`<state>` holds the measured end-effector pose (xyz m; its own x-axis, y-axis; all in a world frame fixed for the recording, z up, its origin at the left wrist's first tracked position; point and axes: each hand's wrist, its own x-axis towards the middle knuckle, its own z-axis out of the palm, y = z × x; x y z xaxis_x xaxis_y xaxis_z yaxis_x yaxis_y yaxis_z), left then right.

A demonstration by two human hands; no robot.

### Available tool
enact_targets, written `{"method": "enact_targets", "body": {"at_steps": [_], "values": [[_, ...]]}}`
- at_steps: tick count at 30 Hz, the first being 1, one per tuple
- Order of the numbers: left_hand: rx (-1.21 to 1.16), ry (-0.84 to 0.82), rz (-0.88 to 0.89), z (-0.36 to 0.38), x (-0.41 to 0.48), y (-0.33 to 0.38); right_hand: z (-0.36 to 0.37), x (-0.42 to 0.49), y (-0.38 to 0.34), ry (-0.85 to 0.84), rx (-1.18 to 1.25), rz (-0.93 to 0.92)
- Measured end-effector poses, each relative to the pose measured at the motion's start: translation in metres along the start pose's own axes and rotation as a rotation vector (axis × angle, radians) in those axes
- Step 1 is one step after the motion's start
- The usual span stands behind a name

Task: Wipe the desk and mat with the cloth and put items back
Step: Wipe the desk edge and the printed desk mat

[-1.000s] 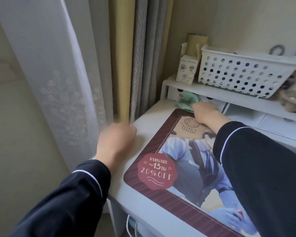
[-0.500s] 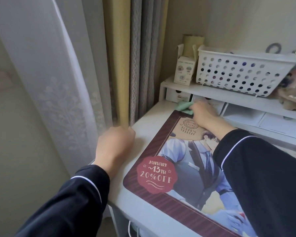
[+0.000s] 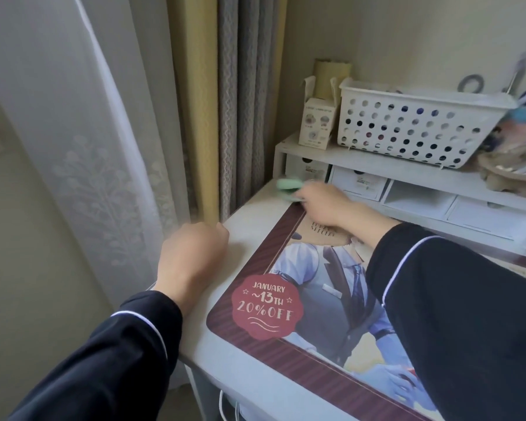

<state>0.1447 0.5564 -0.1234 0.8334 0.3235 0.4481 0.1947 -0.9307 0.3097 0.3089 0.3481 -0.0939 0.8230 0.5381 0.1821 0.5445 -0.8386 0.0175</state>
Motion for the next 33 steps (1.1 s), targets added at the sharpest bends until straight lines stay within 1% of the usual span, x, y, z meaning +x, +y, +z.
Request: {"method": "enact_targets", "body": {"at_steps": [2,3,4,5,6,7,9,10,11,12,13,14,15,16,18,19,20,21,22,23,25,26,27,28,29,30,31,32,33], "values": [[-0.003,0.001,0.003,0.0,0.0,0.0,0.002,-0.018,-0.035,-0.021,0.116,-0.288],[-0.004,0.0,0.001,0.0,-0.001,0.0,0.004,-0.026,-0.045,-0.047,0.141,-0.393],[-0.003,-0.001,-0.001,-0.001,-0.001,0.0,0.005,-0.028,-0.047,-0.068,0.152,-0.431],[-0.005,0.0,0.001,-0.001,-0.001,0.001,0.003,-0.026,-0.04,-0.064,0.149,-0.395],[-0.006,0.002,0.005,-0.002,-0.001,0.001,0.0,-0.021,-0.026,-0.047,0.121,-0.296],[-0.01,0.005,0.008,-0.002,-0.003,0.002,-0.003,-0.016,-0.008,-0.039,0.064,-0.16],[-0.013,0.01,0.007,-0.002,-0.003,0.002,-0.008,-0.013,0.034,-0.052,-0.082,0.185],[-0.016,0.011,0.007,-0.002,-0.003,0.002,-0.008,-0.016,0.048,-0.073,-0.109,0.354],[-0.022,0.013,0.007,-0.002,-0.003,0.002,-0.008,-0.017,0.054,-0.099,-0.101,0.462],[-0.024,0.014,0.006,-0.002,-0.002,0.002,-0.007,-0.017,0.047,-0.104,-0.072,0.492],[-0.027,0.014,0.007,-0.002,-0.001,0.002,-0.006,-0.017,0.032,-0.097,-0.029,0.475],[-0.026,0.015,0.009,-0.001,-0.001,0.001,-0.005,-0.016,0.01,-0.087,0.043,0.41],[-0.023,0.016,0.014,-0.001,-0.001,0.001,-0.003,-0.019,-0.014,-0.087,0.138,0.283],[-0.02,0.017,0.019,-0.001,-0.002,0.001,-0.002,-0.027,-0.04,-0.1,0.231,0.105],[-0.009,0.019,0.041,-0.002,-0.002,0.001,-0.002,-0.054,-0.081,-0.149,0.294,-0.267],[-0.006,0.018,0.052,-0.002,-0.002,0.0,-0.001,-0.063,-0.089,-0.157,0.311,-0.383],[-0.006,0.021,0.058,-0.002,-0.003,0.0,-0.004,-0.065,-0.087,-0.154,0.306,-0.421],[-0.007,0.025,0.057,-0.002,-0.003,0.0,-0.006,-0.062,-0.078,-0.146,0.271,-0.377],[-0.011,0.029,0.052,-0.001,-0.003,0.0,-0.007,-0.056,-0.064,-0.127,0.198,-0.287],[-0.018,0.035,0.047,-0.001,-0.003,0.0,-0.01,-0.05,-0.048,-0.107,0.107,-0.159],[-0.028,0.047,0.041,0.0,-0.002,-0.001,-0.012,-0.041,-0.015,-0.07,-0.003,0.204],[-0.031,0.051,0.042,0.0,-0.002,-0.001,-0.012,-0.039,-0.006,-0.073,0.014,0.388],[-0.036,0.052,0.044,0.0,-0.003,-0.001,-0.011,-0.039,-0.007,-0.09,0.049,0.521],[-0.042,0.053,0.043,-0.001,-0.003,0.0,-0.011,-0.041,-0.019,-0.107,0.065,0.556],[-0.049,0.052,0.039,-0.002,-0.003,0.0,-0.012,-0.045,-0.037,-0.126,0.06,0.5],[-0.057,0.051,0.031,-0.003,-0.003,-0.001,-0.012,-0.05,-0.059,-0.099,0.072,0.347],[-0.066,0.052,0.019,-0.005,-0.004,-0.001,-0.009,-0.062,-0.08,-0.048,0.112,0.118],[-0.081,0.056,0.001,-0.006,-0.003,0.0,-0.009,-0.081,-0.1,-0.031,0.154,-0.154],[-0.106,0.068,-0.029,-0.007,-0.003,-0.001,-0.012,-0.101,-0.114,-0.068,0.227,-0.395]]}}
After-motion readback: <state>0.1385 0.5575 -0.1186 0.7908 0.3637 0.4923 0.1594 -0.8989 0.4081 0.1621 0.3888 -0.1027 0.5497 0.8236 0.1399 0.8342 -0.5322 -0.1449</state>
